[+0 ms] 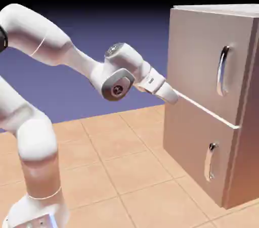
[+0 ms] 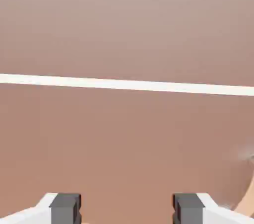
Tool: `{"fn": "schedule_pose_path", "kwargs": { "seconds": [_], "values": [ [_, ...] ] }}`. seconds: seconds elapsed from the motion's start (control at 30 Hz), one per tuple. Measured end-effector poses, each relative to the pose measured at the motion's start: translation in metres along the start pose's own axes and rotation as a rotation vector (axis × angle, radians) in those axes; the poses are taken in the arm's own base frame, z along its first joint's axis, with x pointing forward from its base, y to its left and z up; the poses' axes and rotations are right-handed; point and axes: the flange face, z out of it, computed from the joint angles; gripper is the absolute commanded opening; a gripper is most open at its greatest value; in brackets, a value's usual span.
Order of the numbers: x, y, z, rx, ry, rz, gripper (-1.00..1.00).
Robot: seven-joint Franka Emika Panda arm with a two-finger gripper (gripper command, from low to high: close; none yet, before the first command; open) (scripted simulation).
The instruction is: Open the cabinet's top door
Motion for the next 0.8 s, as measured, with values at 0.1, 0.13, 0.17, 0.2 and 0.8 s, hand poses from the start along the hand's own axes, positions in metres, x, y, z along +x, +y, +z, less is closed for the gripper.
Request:
{"fn": "schedule_pose_path", "kwargs": {
  "seconds": [0.1,0.13,0.17,0.2,0.8],
  "values": [
    [0.007,-0.013,-0.013,0.033,0.028,-0.016,0.00],
    [0.009,-0.017,-0.017,0.043,0.038,-0.021,0.00],
    [0.011,-0.021,-0.021,0.054,0.048,-0.026,0.00],
    [0.013,-0.025,-0.026,0.065,0.058,-0.030,0.00],
    [0.049,-0.050,-0.092,0.247,0.243,-0.067,0.00]
  ]
}}
